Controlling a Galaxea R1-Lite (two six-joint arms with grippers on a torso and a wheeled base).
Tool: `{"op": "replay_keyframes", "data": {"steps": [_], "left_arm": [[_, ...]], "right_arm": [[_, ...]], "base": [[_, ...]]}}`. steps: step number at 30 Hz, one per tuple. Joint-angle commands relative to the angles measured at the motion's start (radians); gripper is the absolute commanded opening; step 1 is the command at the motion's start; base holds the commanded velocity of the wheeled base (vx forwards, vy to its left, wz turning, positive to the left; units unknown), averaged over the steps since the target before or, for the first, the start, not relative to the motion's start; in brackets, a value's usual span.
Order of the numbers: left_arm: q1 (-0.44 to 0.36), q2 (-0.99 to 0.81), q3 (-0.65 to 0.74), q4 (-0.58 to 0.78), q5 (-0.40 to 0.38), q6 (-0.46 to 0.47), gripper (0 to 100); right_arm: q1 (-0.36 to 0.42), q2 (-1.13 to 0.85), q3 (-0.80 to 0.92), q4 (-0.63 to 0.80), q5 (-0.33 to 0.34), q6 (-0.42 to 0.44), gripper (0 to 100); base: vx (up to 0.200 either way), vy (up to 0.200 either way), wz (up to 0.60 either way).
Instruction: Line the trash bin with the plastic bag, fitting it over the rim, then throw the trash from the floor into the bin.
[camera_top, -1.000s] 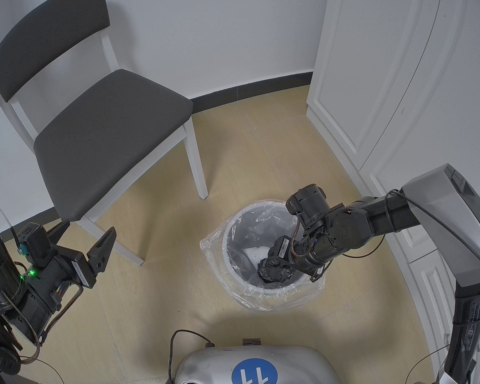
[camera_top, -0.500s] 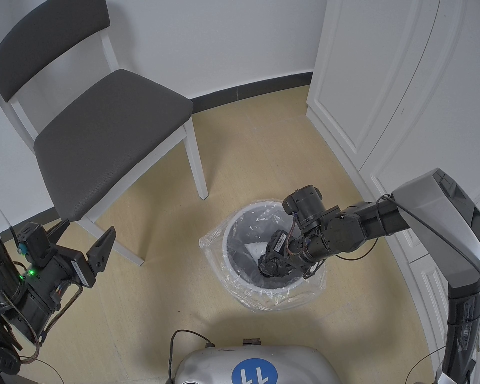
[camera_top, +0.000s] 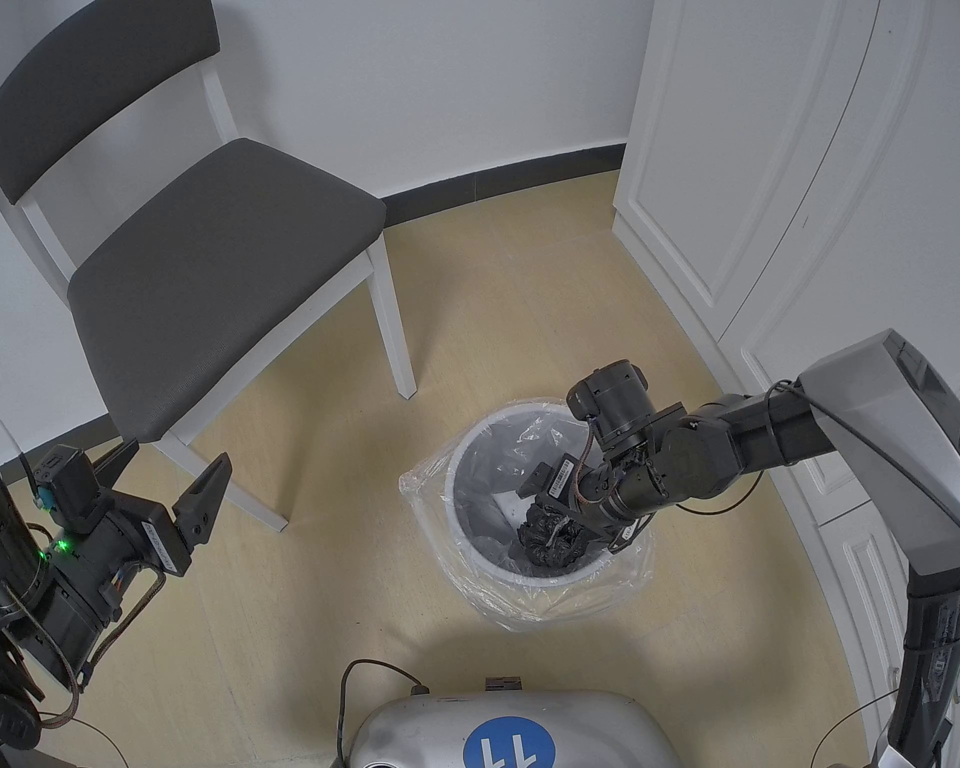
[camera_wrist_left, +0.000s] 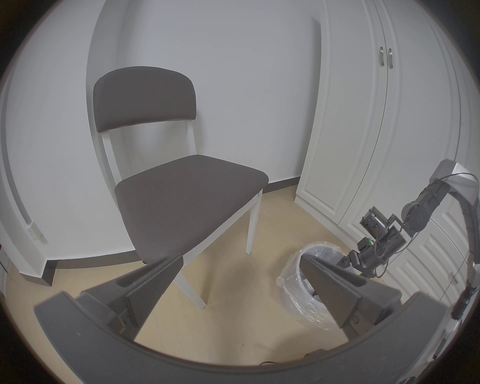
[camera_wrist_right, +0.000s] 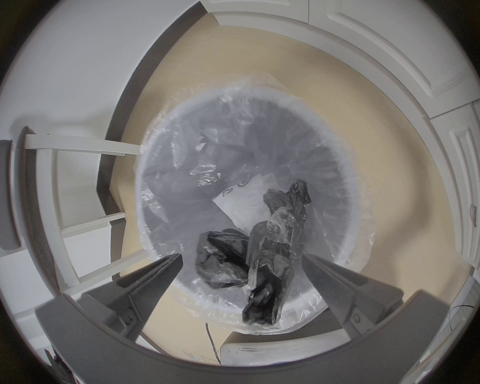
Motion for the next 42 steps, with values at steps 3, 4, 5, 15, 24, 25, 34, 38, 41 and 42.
{"op": "replay_keyframes", "data": {"steps": [3,4,5,15,24,25,34,38,41,42], "left_arm": [[0.0,-0.002,-0.001,0.0,0.0,-0.001,100],[0.0,-0.002,-0.001,0.0,0.0,-0.001,100],[-0.001,-0.002,-0.001,-0.002,0.0,-0.001,100],[-0.006,-0.152,-0.012,0.042,0.006,0.056,100],[0.046,-0.31,-0.138,0.167,-0.001,0.094,100],[0.046,-0.319,-0.152,0.174,-0.001,0.091,100],[0.098,-0.344,-0.222,0.174,0.0,0.097,100],[0.115,-0.376,-0.211,0.176,-0.003,0.097,100],[0.187,-0.462,-0.187,0.177,-0.006,0.101,100],[0.187,-0.462,-0.187,0.177,-0.006,0.101,100]], "right_arm": [[0.018,-0.148,0.041,0.044,-0.024,-0.051,100],[0.019,-0.175,0.05,0.057,-0.038,-0.063,100],[0.019,-0.198,0.061,0.067,-0.049,-0.077,100],[-0.054,-0.647,0.361,-0.072,-0.171,-0.514,100],[-0.109,-1.06,0.662,-0.344,-0.2,-0.887,100],[-0.139,-1.09,0.689,-0.361,-0.202,-0.91,100],[-0.356,-1.399,0.996,-0.646,-0.2,-0.887,100],[-0.39,-1.509,1.084,-0.678,-0.2,-0.858,100],[-0.416,-1.745,1.217,-0.666,-0.193,-0.836,100],[-0.416,-1.745,1.217,-0.666,-0.193,-0.836,100]], "base": [[0.0,0.0,0.0],[0.0,0.0,0.0],[0.0,0.0,0.0],[0.0,0.0,0.0],[0.0,0.0,0.0],[0.0,0.0,0.0],[0.0,0.0,0.0],[0.0,0.0,0.0],[0.0,0.0,0.0],[0.0,0.0,0.0]]}}
